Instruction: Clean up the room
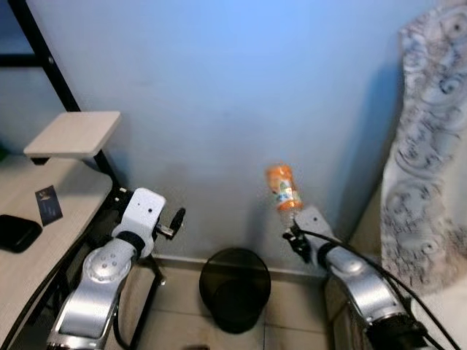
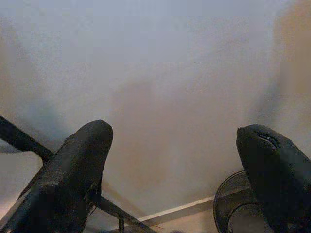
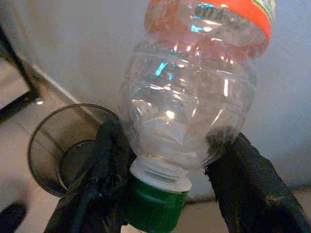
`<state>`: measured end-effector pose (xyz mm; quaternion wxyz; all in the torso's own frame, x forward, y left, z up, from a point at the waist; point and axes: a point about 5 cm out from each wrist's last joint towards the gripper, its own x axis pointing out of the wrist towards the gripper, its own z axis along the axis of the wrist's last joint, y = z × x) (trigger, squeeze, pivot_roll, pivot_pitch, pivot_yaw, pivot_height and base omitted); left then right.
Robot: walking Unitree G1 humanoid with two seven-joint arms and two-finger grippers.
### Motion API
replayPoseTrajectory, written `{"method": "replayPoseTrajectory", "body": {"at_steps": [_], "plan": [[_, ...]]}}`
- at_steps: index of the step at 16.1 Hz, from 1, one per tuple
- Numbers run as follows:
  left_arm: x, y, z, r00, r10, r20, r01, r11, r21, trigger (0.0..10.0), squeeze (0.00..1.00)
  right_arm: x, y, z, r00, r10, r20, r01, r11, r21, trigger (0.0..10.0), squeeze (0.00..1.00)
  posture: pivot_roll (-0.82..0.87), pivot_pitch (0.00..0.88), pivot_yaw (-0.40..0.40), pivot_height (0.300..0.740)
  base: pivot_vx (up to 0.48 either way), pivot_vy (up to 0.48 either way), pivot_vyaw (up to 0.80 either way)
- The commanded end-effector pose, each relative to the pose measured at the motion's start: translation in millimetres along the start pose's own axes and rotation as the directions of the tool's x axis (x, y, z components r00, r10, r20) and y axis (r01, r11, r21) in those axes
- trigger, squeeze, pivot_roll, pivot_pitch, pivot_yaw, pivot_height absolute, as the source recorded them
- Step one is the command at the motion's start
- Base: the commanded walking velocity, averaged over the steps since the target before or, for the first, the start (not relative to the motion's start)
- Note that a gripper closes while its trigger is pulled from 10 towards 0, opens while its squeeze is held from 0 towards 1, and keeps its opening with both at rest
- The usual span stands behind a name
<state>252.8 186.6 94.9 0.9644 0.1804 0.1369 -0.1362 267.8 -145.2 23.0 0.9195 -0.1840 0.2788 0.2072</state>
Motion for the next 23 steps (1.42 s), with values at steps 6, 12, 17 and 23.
{"method": "replayPoseTrajectory", "body": {"at_steps": [6, 12, 17, 23], "plan": [[-9.9, -8.3, -13, 0.914, -0.392, -0.101, 0.405, 0.893, 0.196, 10.0, 0.0, 33.0, 15.0, 8, 0.989, 0.13, -0.069, -0.142, 0.963, -0.229, 10.0, 0.0, 0.12, 0.0, 0.033, 0.74, 0.0, 0.0, 0.0], [-16.0, -11.6, -12, 0.802, -0.578, -0.151, 0.597, 0.779, 0.19, 10.0, 0.0, 49.1, 35.8, 12, 0.978, 0.153, -0.145, -0.187, 0.947, -0.263, 10.0, 0.0, 0.13, 0.0, 0.026, 0.74, 0.0, 0.0, 0.0], [-17.8, -11.6, -13, 0.783, -0.6, -0.161, 0.621, 0.762, 0.184, 10.0, 0.0, 53.1, 38.5, 18, 0.978, 0.139, -0.154, -0.177, 0.947, -0.267, 10.0, 1.0, 0.14, 0.0, 0.019, 0.74, 0.0, 0.0, 0.0], [-16.5, -9.1, -19, 0.784, -0.597, -0.172, 0.621, 0.763, 0.181, 10.0, 0.0, 52.8, 46.0, 14, 0.967, 0.201, -0.156, -0.231, 0.95, -0.21, 10.0, 1.0, 0.14, 0.0, 0.018, 0.74, 0.0, 0.0, 0.0]]}}
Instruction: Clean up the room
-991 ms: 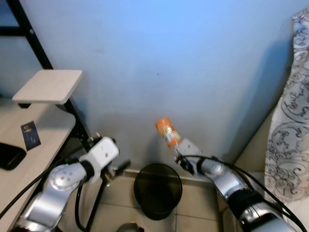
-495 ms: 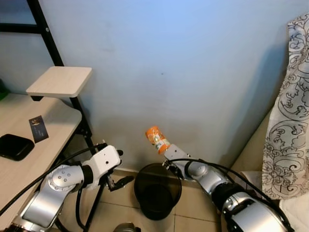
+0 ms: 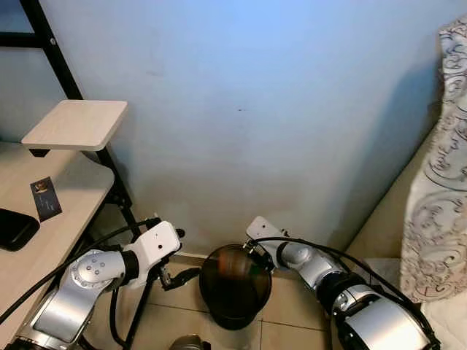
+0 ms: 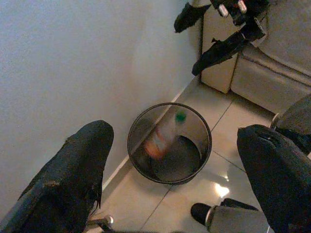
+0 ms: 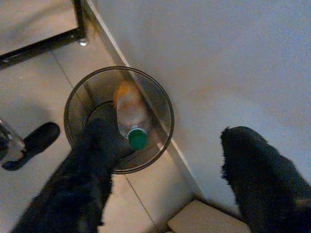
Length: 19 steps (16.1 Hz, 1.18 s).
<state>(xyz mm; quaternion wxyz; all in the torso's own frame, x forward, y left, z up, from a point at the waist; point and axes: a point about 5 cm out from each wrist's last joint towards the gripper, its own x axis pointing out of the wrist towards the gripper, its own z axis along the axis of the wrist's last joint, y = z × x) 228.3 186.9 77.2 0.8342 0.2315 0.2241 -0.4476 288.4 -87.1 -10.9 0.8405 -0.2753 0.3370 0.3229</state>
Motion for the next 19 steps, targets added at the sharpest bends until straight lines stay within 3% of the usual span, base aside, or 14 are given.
{"method": "replayPoseTrajectory", "body": {"at_steps": [1, 2, 5, 6, 7, 8, 9, 11, 13, 15, 16, 17, 19], "plan": [[-1.4, 3.6, 0, 1.0, 0.006, -0.008, -0.005, 1.0, 0.023, 10.0, 0.0, -0.1, -1.6, 4, 1.0, 0.009, 0.021, -0.009, 1.0, 0.015, 10.0, 1.0, 0.14, 0.0, 0.02, 0.74, 0.0, 0.0, 0.0], [-0.8, 3.4, -1, 1.0, 0.006, -0.01, -0.006, 1.0, 0.026, 10.0, 0.0, -0.3, -1.5, 4, 1.0, 0.013, 0.028, -0.013, 1.0, 0.017, 10.0, 1.0, 0.14, 0.0, 0.02, 0.74, 0.0, 0.0, 0.0], [2.4, 8.5, -1, 0.99, 0.14, 0.02, -0.139, 0.99, -0.029, 10.0, 0.0, -7.3, -20.6, 10, 0.983, -0.089, 0.163, 0.057, 0.979, 0.194, 10.0, 1.0, 0.14, 0.0, 0.014, 0.74, 0.0, 0.0, 0.0], [8.5, 11.1, 5, 0.971, 0.232, 0.062, -0.222, 0.966, -0.132, 10.0, 0.0, -20.3, -40.4, 11, 0.934, -0.24, 0.265, 0.134, 0.922, 0.363, 10.0, 1.0, 0.14, 0.0, 0.016, 0.74, 0.0, 0.0, 0.0], [11.4, 12.2, 10, 0.957, 0.281, 0.078, -0.267, 0.951, -0.156, 10.0, 0.0, -30.1, -47.4, 10, 0.898, -0.325, 0.298, 0.166, 0.875, 0.455, 10.0, 1.0, 0.13, 0.0, 0.02, 0.74, 0.0, 0.0, 0.0], [12.0, 12.5, 11, 0.952, 0.295, 0.08, -0.28, 0.947, -0.156, 10.0, 0.0, -33.0, -48.9, 9, 0.887, -0.347, 0.304, 0.174, 0.861, 0.477, 10.0, 1.0, 0.13, 0.0, 0.02, 0.74, 0.0, 0.0, 0.0], [15.0, 15.6, 20, 0.898, 0.431, 0.09, -0.393, 0.877, -0.276, 10.0, 0.0, -59.8, -47.8, 5, 0.811, -0.477, 0.337, 0.201, 0.77, 0.606, 10.0, 1.0, 0.09, 0.0, 0.043, 0.74, 0.0, 0.0, -0.77], [13.0, 15.2, 25, 0.86, 0.501, 0.092, -0.437, 0.818, -0.375, 10.0, 0.0, -77.9, -44.5, 1, 0.759, -0.567, 0.319, 0.239, 0.7, 0.673, 10.0, 1.0, 0.08, 0.0, 0.05, 0.74, 0.0, 0.0, -0.77], [10.3, 14.0, 27, 0.829, 0.553, 0.08, -0.496, 0.794, -0.35, 10.0, 0.0, -88.9, -44.7, -7, 0.726, -0.635, 0.263, 0.283, 0.625, 0.728, 10.0, 1.0, 0.07, 0.0, 0.035, 0.74, 0.0, 0.0, -0.77], [8.6, 18.0, 28, 0.779, 0.621, 0.08, -0.573, 0.759, -0.309, 10.0, 0.0, -94.0, -46.2, -9, 0.726, -0.646, 0.236, 0.31, 0.614, 0.726, 10.0, 1.0, 0.07, 0.0, 0.009, 0.74, 0.0, 0.0, -0.78], [6.7, 22.5, 28, 0.741, 0.667, 0.069, -0.618, 0.719, -0.317, 10.0, 0.0, -98.8, -47.3, -11, 0.72, -0.66, 0.213, 0.329, 0.596, 0.732, 10.0, 1.0, 0.06, 0.0, 0.003, 0.74, 0.0, 0.0, -0.78], [5.9, 21.7, 29, 0.734, 0.677, 0.06, -0.615, 0.699, -0.366, 10.0, 0.0, -105.1, -48.1, -12, 0.714, -0.672, 0.196, 0.346, 0.582, 0.736, 10.0, 1.0, 0.06, 0.0, 0.001, 0.74, 0.0, 0.0, -0.78], [5.9, 16.0, 31, 0.74, 0.67, 0.061, -0.603, 0.7, -0.384, 10.0, 0.0, -111.6, -47.1, -11, 0.712, -0.678, 0.182, 0.359, 0.575, 0.736, 10.0, 1.0, 0.04, 0.0, 0.011, 0.74, 0.0, 0.0, -0.78]]}}
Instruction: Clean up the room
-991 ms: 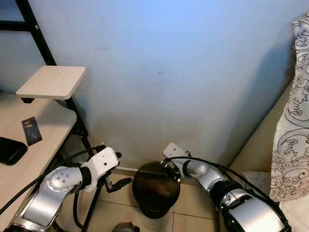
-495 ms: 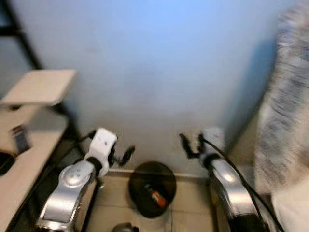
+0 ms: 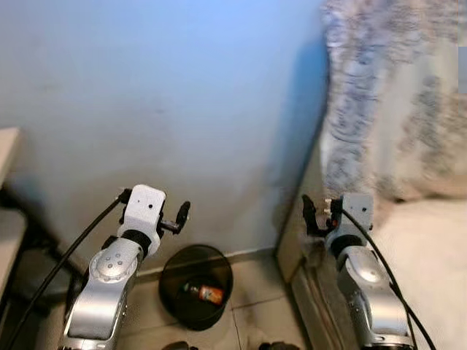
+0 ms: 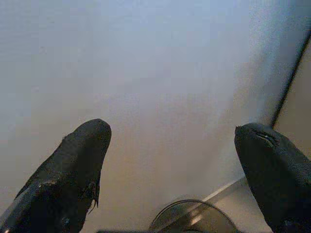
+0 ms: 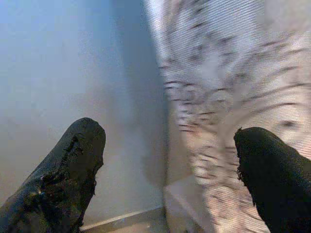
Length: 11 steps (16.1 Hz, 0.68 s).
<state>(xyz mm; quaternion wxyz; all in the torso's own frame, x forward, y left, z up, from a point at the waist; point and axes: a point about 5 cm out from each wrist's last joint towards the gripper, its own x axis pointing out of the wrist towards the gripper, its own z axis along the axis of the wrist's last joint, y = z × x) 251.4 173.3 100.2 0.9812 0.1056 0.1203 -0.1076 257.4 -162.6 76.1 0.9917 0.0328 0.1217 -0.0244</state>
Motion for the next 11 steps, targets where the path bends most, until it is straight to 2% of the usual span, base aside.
{"method": "replayPoseTrajectory", "body": {"at_steps": [1, 4, 11], "plan": [[-1.9, -1.6, 1, 1.0, 0.008, 0.002, -0.008, 1.0, -0.014, 10.0, 0.0, -3.0, -2.1, 1, 1.0, -0.019, -0.008, 0.019, 1.0, -0.008, 10.0, 1.0, 0.03, 0.0, 0.018, 0.74, 0.0, 0.0, -0.78], [-3.6, -1.9, 1, 1.0, 0.016, -0.008, -0.016, 0.997, -0.076, 10.0, 0.0, -6.2, -3.2, 1, 0.999, -0.035, -0.022, 0.035, 0.999, -0.005, 10.0, 1.0, 0.03, 0.0, 0.025, 0.74, 0.0, 0.0, -0.78], [-1.7, -0.4, 9, 1.0, -0.01, 0.004, 0.011, 0.989, -0.146, 10.0, 0.0, -3.6, 7.2, 5, 1.0, 0.008, -0.026, -0.008, 1.0, -0.009, 10.0, 1.0, 0.05, 0.0, 0.025, 0.74, 0.0, 0.0, -0.78]]}}
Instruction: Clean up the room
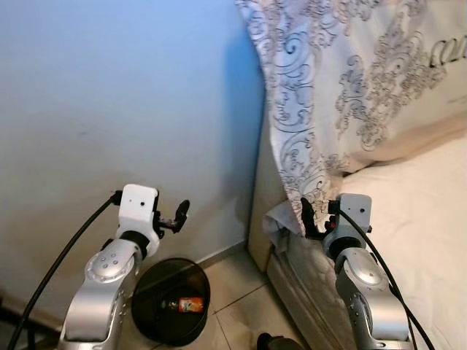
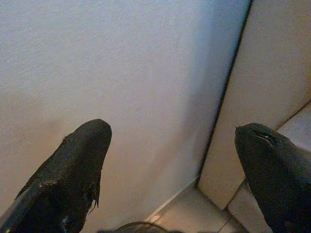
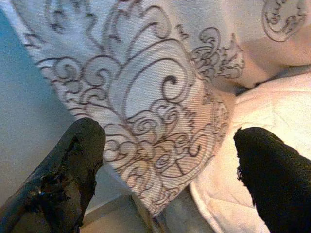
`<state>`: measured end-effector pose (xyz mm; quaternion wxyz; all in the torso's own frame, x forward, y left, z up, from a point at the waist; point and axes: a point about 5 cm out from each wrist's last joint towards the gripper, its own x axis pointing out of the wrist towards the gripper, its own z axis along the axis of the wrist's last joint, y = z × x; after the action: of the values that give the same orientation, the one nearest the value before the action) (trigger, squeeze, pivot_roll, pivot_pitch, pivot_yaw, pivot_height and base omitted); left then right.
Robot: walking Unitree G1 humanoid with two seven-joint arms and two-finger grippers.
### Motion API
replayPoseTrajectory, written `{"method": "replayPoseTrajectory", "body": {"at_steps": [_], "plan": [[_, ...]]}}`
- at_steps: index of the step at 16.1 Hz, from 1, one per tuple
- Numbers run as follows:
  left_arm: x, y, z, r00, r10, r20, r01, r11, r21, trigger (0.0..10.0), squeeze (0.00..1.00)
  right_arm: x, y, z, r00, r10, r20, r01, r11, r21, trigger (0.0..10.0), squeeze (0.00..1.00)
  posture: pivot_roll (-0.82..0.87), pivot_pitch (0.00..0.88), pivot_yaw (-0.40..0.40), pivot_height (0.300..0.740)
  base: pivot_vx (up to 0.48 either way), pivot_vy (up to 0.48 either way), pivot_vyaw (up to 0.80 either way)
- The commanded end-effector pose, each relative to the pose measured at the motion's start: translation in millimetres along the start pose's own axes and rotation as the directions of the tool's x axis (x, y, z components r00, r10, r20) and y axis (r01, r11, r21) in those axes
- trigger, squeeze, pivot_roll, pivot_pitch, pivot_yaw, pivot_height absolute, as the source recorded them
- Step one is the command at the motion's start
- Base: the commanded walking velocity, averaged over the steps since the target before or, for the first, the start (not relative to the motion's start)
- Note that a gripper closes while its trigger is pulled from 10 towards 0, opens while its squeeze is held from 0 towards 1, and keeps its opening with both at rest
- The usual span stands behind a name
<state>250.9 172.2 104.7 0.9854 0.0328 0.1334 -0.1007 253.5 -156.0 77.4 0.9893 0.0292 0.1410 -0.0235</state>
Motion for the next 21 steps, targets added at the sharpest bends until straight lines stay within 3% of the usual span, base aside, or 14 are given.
{"method": "replayPoseTrajectory", "body": {"at_steps": [1, 4, 7, 8, 9, 10, 11, 14, 15, 16, 17, 20, 21], "plan": [[0.4, -2.9, 3, 1.0, -0.024, 0.002, 0.024, 1.0, -0.002, 10.0, 0.0, 1.2, 1.4, 7, 1.0, 0.014, 0.017, -0.013, 1.0, -0.005, 10.0, 1.0, 0.04, 0.0, 0.026, 0.74, 0.0, 0.0, -0.78], [8.5, 6.8, 11, 0.996, 0.076, 0.041, -0.078, 0.996, 0.034, 10.0, 0.0, 3.8, 2.0, 11, 0.999, 0.009, 0.031, -0.009, 1.0, -0.008, 10.0, 1.0, 0.04, 0.0, 0.034, 0.74, 0.0, 0.0, -0.78], [10.1, 5.1, 12, 0.998, 0.039, 0.052, -0.044, 0.995, 0.092, 10.0, 0.0, 7.3, 6.1, 13, 0.999, 0.013, 0.041, -0.013, 1.0, -0.016, 10.0, 1.0, 0.05, 0.0, 0.044, 0.74, 0.0, 0.0, -0.78], [11.9, 7.0, 15, 0.994, 0.059, 0.097, -0.066, 0.995, 0.07, 10.0, 0.45, 9.2, 8.9, 15, 0.999, 0.01, 0.049, -0.009, 1.0, -0.018, 10.0, 1.0, 0.06, 0.0, 0.045, 0.74, 0.0, 0.0, -0.78], [12.2, 7.4, 16, 0.991, 0.062, 0.119, -0.069, 0.996, 0.062, 10.0, 0.45, 9.5, 9.0, 15, 0.999, 0.007, 0.049, -0.006, 1.0, -0.019, 10.0, 1.0, 0.06, 0.0, 0.045, 0.74, 0.0, 0.0, -0.78], [12.5, 10.3, 18, 0.984, 0.097, 0.147, -0.109, 0.991, 0.077, 10.0, 0.72, 9.7, 8.5, 14, 0.999, -0.002, 0.046, 0.003, 1.0, -0.021, 10.0, 1.0, 0.07, 0.0, 0.043, 0.74, 0.0, 0.0, -0.77], [11.3, 15.9, 23, 0.956, 0.188, 0.227, -0.213, 0.973, 0.09, 10.0, 1.0, 9.7, 7.3, 11, 0.999, -0.016, 0.035, 0.017, 1.0, -0.024, 10.0, 1.0, 0.08, 0.0, 0.034, 0.74, 0.0, 0.0, -0.76], [10.5, 19.4, 19, 0.965, 0.194, 0.178, -0.207, 0.977, 0.058, 10.0, 0.95, 9.1, 7.3, 10, 0.999, -0.014, 0.03, 0.015, 0.999, -0.03, 10.0, 1.0, 0.07, 0.0, 0.032, 0.74, 0.0, 0.0, -0.75], [10.3, 21.5, 20, 0.966, 0.191, 0.175, -0.209, 0.974, 0.089, 10.0, 0.81, 8.7, 6.7, 10, 0.999, -0.017, 0.033, 0.018, 1.0, -0.026, 10.0, 1.0, 0.07, 0.0, 0.034, 0.74, 0.0, 0.0, -0.75], [10.2, 21.5, 19, 0.975, 0.154, 0.159, -0.165, 0.985, 0.054, 10.0, 0.68, 8.1, 6.3, 11, 0.999, -0.02, 0.041, 0.021, 1.0, -0.02, 10.0, 1.0, 0.07, 0.0, 0.035, 0.74, 0.0, 0.0, -0.76], [9.7, 21.7, 21, 0.974, 0.148, 0.173, -0.161, 0.985, 0.061, 10.0, 0.47, 7.8, 6.6, 11, 0.999, -0.022, 0.047, 0.023, 1.0, -0.013, 10.0, 1.0, 0.08, 0.0, 0.031, 0.74, 0.0, 0.0, -0.76], [9.5, 17.6, 19, 0.975, 0.131, 0.178, -0.141, 0.989, 0.047, 10.0, 0.52, 7.2, 7.3, 10, 0.999, -0.026, 0.045, 0.027, 0.999, -0.036, 10.0, 1.0, 0.08, 0.0, 0.024, 0.74, 0.0, 0.0, -0.75], [9.4, 12.0, 18, 0.98, 0.107, 0.169, -0.115, 0.993, 0.034, 10.0, 0.56, 7.2, 8.1, 10, 0.998, -0.02, 0.051, 0.025, 0.995, -0.093, 10.0, 1.0, 0.08, 0.0, 0.022, 0.74, 0.0, 0.0, -0.71]]}}
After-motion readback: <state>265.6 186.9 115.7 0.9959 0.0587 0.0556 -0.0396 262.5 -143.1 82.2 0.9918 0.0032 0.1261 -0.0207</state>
